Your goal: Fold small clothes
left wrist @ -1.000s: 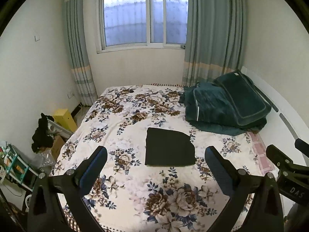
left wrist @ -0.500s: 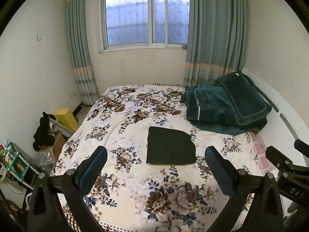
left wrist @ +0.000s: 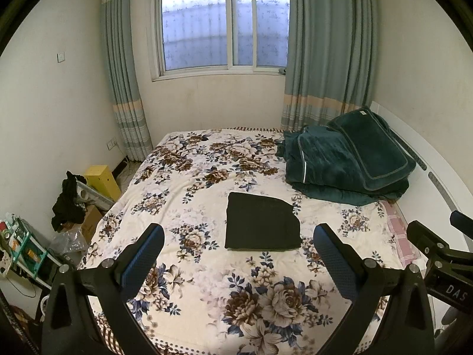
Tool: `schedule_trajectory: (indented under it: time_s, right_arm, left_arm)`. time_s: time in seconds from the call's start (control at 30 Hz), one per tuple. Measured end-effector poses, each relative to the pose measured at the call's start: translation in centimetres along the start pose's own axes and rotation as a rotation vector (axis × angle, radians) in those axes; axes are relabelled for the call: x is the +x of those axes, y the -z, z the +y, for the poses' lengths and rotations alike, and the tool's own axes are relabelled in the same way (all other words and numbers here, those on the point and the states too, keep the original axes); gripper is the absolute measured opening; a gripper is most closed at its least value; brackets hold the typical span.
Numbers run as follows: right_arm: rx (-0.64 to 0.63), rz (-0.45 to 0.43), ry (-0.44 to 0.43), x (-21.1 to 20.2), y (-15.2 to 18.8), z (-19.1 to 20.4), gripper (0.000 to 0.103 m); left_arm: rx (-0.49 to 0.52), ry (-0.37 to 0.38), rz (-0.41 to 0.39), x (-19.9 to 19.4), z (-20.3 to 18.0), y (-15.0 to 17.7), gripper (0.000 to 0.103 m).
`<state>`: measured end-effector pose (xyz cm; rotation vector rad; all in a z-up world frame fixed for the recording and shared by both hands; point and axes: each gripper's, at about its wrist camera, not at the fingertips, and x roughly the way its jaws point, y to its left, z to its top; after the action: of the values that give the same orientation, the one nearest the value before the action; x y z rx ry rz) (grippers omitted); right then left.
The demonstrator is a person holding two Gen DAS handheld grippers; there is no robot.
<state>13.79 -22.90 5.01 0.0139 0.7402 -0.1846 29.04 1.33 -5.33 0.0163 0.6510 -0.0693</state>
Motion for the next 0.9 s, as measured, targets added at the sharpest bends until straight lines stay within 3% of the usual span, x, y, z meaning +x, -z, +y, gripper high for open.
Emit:
schedule_trajectory:
  time_s: [0.9]
  right_arm:
    - [0.006, 0.006, -0.006, -0.4, 1.1, 0.8, 0.103]
  left_arm:
    - [0.005, 0.003, -0.003, -0.5, -0.4, 0.5, 0.103]
